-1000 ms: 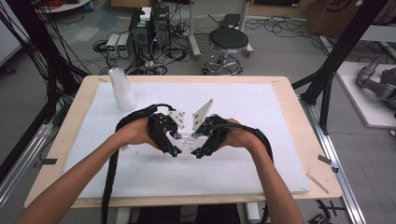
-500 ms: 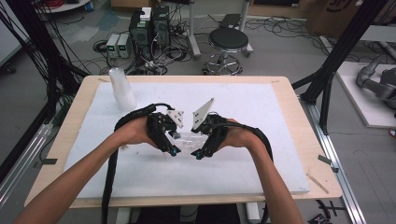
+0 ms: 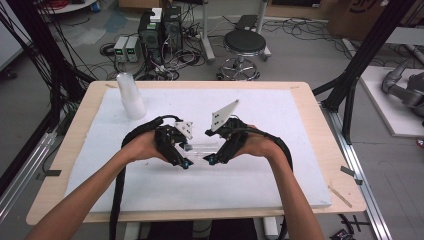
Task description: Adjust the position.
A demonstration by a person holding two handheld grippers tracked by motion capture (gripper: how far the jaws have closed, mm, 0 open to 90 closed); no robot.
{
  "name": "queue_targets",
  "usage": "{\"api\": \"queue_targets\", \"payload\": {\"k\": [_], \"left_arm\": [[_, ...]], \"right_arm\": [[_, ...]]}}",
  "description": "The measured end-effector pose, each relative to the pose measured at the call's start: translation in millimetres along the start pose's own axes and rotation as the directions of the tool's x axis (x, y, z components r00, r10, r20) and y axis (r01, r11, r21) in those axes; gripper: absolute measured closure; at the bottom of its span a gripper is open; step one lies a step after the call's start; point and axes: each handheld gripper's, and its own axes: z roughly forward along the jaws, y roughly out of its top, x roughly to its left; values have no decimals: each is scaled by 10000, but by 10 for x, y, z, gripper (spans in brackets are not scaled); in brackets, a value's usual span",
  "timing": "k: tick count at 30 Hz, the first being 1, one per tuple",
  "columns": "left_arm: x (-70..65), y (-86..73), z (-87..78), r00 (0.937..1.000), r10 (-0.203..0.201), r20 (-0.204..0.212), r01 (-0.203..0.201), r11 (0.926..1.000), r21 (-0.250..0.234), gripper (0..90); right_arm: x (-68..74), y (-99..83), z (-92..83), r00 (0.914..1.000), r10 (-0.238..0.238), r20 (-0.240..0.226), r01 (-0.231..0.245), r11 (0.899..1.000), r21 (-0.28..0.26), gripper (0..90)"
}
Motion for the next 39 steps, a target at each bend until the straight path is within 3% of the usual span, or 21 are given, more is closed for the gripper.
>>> {"api": "queue_targets", "payload": {"k": [1, 5, 7, 9, 11, 12, 14, 16, 18, 19, 20, 24, 25, 26, 28, 30, 33, 34, 35, 37, 39], "left_arm": [[2, -62, -15, 9997, -254, -20, 252, 9981, -560, 418], [12, -140, -53, 9993, -371, -109, 358, 9939, -1042, 419], [-1, -220, -74, 9982, -593, -131, 560, 9823, -1788, 418], [-12, -246, -84, 9976, -670, -169, 626, 9796, -1908, 419], [-31, -287, -80, 9971, -715, -269, 639, 9739, -2178, 418], [-54, -327, -82, 9961, -819, -313, 718, 9670, -2443, 418], [-61, -348, -84, 9958, -861, -297, 754, 9624, -2609, 419], [-75, -412, -80, 9953, -938, -233, 819, 9470, -3107, 419], [-69, -433, -86, 9958, -893, -201, 787, 9477, -3094, 418], [-77, -469, -76, 9948, -1015, -115, 913, 9339, -3456, 418], [-77, -469, -76, 9948, -1015, -115, 913, 9339, -3456, 418], [-89, -530, -67, 9944, -1061, 7, 970, 9064, -4112, 418], [-97, -547, -69, 9935, -1139, 61, 1049, 8913, -4412, 419], [-94, -559, -73, 9941, -1082, 62, 989, 8830, -4589, 419], [-93, -587, -79, 9942, -1076, 82, 971, 8588, -5031, 419], [-95, -608, -75, 9929, -1173, 196, 1087, 8281, -5500, 419], [-90, -625, -76, 9941, -1076, 134, 961, 8165, -5693, 420], [-92, -629, -73, 9941, -1076, 157, 968, 8103, -5779, 420], [-91, -634, -71, 9945, -1018, 250, 966, 7978, -5951, 420], [-86, -649, -57, 9946, -976, 347, 979, 7775, -6212, 420], [-80, -661, -45, 9944, -999, 355, 999, 7702, -6299, 419]], "right_arm": [[-9, -40, -48, 9999, 155, 32, -153, 9982, -586, 136], [-25, -102, -110, 9990, 394, 225, -362, 9910, -1286, 136], [-27, -148, -172, 9979, 596, 252, -533, 9782, -2005, 136], [-32, -164, -192, 9979, 580, 271, -505, 9731, -2249, 136], [-34, -207, -234, 9971, 719, 231, -621, 9543, -2924, 136], [-30, -218, -246, 9966, 797, 183, -703, 9492, -3067, 136], [-30, -235, -261, 9966, 803, 195, -693, 9407, -3320, 136], [-24, -250, -264, 9967, 794, 196, -675, 9339, -3510, 136], [-15, -268, -272, 9966, 806, 172, -689, 9295, -3623, 136], [-9, -276, -271, 9966, 820, 125, -719, 9285, -3643, 136], [-9, -286, -270, 9966, 816, 126, -712, 9266, -3692, 136], [4, -313, -260, 9956, 942, 29, -857, 9180, -3871, 136], [3, -339, -260, 9956, 932, 28, -841, 9101, -4057, 136], [3, -339, -260, 9956, 932, 28, -841, 9101, -4057, 136], [13, -370, -250, 9950, 998, -42, -919, 8975, -4314, 136], [19, -381, -249, 9944, 1056, -80, -984, 8938, -4375, 136], [28, -432, -240, 9934, 1132, -167, -1070, 8672, -4864, 136], [28, -432, -240, 9934, 1132, -167, -1070, 8672, -4864, 136], [26, -451, -231, 9933, 1149, -154, -1071, 8594, -4999, 138], [38, -457, -220, 9929, 1174, -200, -1116, 8584, -5008, 138], [43, -455, -218, 9932, 1150, -205, -1096, 8568, -5039, 139]]}}
